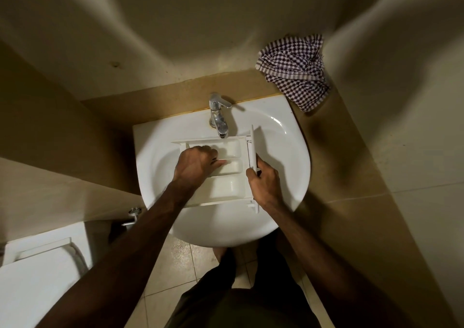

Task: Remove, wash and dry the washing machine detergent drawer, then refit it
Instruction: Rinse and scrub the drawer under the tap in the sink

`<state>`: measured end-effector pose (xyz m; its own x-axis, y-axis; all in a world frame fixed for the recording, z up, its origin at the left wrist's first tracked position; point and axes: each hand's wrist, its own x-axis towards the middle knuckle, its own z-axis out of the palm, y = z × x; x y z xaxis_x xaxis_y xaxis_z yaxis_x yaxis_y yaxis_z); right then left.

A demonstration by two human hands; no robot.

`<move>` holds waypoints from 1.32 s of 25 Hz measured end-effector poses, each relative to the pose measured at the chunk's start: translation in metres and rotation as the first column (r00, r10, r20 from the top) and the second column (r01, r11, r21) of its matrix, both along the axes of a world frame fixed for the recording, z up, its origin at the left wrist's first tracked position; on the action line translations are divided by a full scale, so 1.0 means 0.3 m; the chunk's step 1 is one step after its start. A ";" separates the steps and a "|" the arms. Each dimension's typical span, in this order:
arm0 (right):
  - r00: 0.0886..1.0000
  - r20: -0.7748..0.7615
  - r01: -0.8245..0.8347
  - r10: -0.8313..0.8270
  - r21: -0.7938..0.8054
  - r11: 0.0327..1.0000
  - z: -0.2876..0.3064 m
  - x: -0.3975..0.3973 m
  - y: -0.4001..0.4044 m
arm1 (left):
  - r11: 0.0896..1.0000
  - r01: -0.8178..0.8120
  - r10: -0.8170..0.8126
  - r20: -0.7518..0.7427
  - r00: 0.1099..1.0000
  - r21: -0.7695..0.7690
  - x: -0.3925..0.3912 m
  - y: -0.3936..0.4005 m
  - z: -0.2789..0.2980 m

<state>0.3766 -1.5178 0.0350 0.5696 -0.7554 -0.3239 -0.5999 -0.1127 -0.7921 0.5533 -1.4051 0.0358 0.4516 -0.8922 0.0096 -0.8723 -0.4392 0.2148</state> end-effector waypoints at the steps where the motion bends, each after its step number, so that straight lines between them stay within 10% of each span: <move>1: 1.000 -0.002 -0.005 0.005 -0.008 1.000 0.002 0.004 0.008 | 0.999 -0.011 0.011 -0.012 1.000 -0.034 -0.012 0.003 -0.003; 6: 1.000 -0.008 0.011 -0.011 -0.044 0.999 0.006 0.020 0.030 | 0.991 -0.006 -0.019 -0.186 0.982 -0.131 -0.103 -0.029 -0.022; 14: 1.000 -0.005 -0.024 0.024 -0.059 0.998 0.009 0.006 0.035 | 0.998 -0.052 0.054 0.085 0.995 -0.027 -0.044 0.008 -0.021; 19: 1.000 0.001 0.012 -0.012 -0.064 0.998 0.008 0.027 0.070 | 0.984 0.066 -0.097 -0.185 0.978 -0.168 -0.102 0.009 -0.083; 25: 0.998 -0.045 0.048 -0.050 -0.053 0.997 0.022 0.005 0.026 | 0.999 -0.039 0.040 0.045 0.998 -0.018 -0.084 -0.003 -0.022; 28: 0.994 -0.096 0.043 -0.049 -0.066 0.997 0.045 0.001 -0.008 | 0.987 -0.103 0.113 -0.075 0.991 0.120 -0.062 0.016 -0.020; 33: 0.993 -0.120 0.009 -0.016 -0.061 0.998 0.074 0.001 -0.016 | 0.996 -0.036 -0.002 -0.435 0.900 -0.079 -0.064 -0.011 -0.041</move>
<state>0.3770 -1.5226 0.0572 0.5196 -0.7824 -0.3432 -0.6922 -0.1500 -0.7060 0.5340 -1.4085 0.0235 0.4427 -0.8890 -0.1174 -0.6764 -0.4170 0.6071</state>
